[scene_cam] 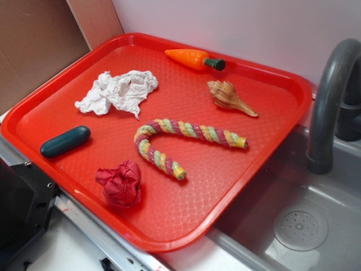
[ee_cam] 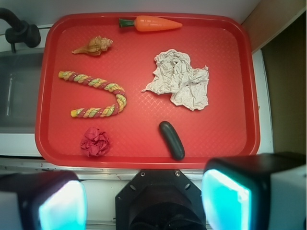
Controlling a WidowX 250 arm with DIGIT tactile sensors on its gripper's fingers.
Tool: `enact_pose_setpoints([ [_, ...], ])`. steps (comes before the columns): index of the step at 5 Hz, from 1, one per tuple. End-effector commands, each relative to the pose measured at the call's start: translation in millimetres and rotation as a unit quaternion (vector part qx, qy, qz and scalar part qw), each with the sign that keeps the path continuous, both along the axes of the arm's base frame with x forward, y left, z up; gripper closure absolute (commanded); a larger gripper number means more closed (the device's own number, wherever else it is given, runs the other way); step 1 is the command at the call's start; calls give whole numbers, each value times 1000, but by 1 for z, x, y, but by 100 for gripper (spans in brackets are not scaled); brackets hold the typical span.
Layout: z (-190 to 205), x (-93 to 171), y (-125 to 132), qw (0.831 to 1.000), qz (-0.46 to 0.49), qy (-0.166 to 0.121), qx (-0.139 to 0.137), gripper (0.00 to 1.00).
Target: Grab the multicolored rope.
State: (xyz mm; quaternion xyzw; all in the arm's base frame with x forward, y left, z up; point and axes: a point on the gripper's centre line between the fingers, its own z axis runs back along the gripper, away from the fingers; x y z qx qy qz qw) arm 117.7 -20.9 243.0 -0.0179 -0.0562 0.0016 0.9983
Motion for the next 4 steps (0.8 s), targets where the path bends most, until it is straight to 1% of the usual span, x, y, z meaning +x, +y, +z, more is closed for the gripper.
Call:
enact_pose_setpoints([
  [1, 0, 0, 0, 1000, 0, 0, 0, 0],
  [2, -7, 44, -26, 992, -124, -16, 33, 0],
  [3, -19, 78, -56, 966, -247, -16, 69, 0],
  [4, -46, 101, -80, 926, -367, -7, 91, 0],
])
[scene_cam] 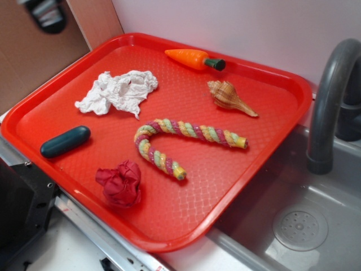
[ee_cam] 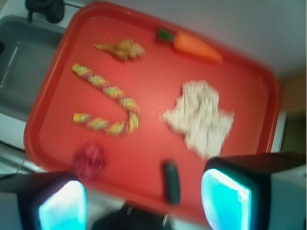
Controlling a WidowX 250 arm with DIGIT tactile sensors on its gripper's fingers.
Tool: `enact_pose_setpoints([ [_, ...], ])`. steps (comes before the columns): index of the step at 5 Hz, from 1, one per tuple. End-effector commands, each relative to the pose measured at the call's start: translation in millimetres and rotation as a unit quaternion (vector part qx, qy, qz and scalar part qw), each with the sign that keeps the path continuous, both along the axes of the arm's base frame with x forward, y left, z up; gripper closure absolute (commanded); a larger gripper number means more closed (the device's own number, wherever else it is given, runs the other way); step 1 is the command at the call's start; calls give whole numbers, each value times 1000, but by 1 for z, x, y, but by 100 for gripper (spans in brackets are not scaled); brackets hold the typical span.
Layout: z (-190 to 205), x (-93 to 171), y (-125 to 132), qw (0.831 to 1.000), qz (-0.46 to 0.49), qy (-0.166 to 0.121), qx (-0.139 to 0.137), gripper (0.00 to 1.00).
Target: Grab the multicolored rope.
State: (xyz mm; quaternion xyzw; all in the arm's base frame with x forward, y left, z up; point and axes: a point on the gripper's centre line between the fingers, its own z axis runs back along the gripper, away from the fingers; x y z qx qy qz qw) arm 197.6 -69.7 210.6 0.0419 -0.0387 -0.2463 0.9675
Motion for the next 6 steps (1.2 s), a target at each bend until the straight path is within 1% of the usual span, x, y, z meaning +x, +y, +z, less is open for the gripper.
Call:
enact_pose_setpoints([
  [1, -48, 36, -43, 977, -209, 19, 47, 0],
  [2, -90, 44, -48, 966, -240, 69, 67, 0],
  [3, -119, 48, -45, 961, -250, 99, 69, 0],
  [4, -139, 49, -45, 955, -260, 118, 80, 0],
  [5, -159, 46, -48, 950, -268, 119, 106, 0],
  [6, -171, 43, -51, 941, -286, 129, 123, 0],
])
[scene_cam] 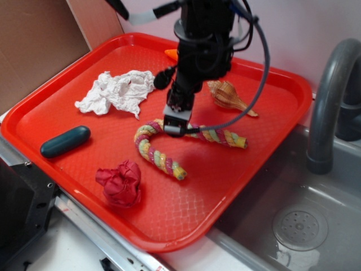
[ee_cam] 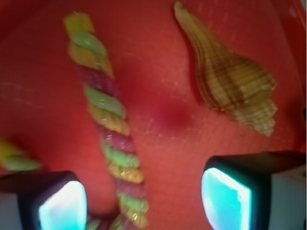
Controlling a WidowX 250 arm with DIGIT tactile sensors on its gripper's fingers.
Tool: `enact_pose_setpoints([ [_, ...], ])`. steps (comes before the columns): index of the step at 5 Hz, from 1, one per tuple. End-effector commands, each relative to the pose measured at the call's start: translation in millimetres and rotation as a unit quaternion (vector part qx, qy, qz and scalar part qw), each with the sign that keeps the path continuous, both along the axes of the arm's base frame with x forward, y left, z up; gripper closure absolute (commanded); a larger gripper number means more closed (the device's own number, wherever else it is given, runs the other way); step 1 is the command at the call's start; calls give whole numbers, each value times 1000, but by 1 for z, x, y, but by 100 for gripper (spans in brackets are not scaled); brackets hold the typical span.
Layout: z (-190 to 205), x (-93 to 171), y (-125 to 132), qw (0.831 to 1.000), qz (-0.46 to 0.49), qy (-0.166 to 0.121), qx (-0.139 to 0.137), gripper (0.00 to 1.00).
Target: Grab the multicolored rope.
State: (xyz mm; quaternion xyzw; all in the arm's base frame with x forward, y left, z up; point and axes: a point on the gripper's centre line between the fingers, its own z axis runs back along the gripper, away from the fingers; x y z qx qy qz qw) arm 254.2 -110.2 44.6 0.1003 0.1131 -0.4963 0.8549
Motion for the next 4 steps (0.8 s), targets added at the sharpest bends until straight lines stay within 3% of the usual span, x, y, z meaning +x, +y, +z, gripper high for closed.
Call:
enact_pose_setpoints([
  [1, -12, -15, -11, 999, -45, -10, 16, 0],
  [2, -17, -15, -11, 999, -42, -8, 20, 0],
  [3, -18, -13, -7, 1000, -13, -19, -4, 39],
  [4, -20, -9, -6, 1000, -4, -13, -23, 100],
])
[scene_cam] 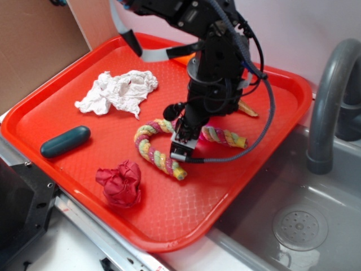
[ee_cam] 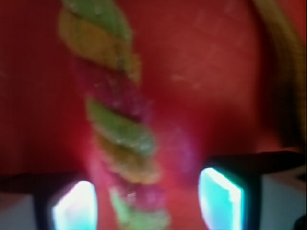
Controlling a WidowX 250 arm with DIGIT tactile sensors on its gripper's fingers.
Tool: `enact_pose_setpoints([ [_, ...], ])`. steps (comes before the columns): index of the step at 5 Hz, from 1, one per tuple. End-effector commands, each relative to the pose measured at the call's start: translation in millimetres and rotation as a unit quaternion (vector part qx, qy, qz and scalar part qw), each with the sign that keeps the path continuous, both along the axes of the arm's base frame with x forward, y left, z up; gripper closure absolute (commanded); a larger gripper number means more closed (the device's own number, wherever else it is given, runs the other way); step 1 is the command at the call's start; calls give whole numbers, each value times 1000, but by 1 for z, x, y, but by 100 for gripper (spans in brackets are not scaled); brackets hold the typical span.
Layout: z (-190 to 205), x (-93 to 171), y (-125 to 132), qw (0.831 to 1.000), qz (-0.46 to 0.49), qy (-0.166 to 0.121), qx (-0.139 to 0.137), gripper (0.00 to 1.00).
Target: Grab the multicolored rope.
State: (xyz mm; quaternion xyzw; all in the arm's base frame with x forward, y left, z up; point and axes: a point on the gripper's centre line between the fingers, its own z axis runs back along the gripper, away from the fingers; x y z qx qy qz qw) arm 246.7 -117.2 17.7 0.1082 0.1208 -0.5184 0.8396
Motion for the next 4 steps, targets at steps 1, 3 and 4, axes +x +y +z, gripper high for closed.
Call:
enact_pose_setpoints([
  [1, 10, -2, 4, 998, 42, -21, -47, 100],
  [3, 32, 0, 15, 985, 131, -99, -50, 100],
  [4, 81, 1, 30, 953, 250, -155, -74, 100],
])
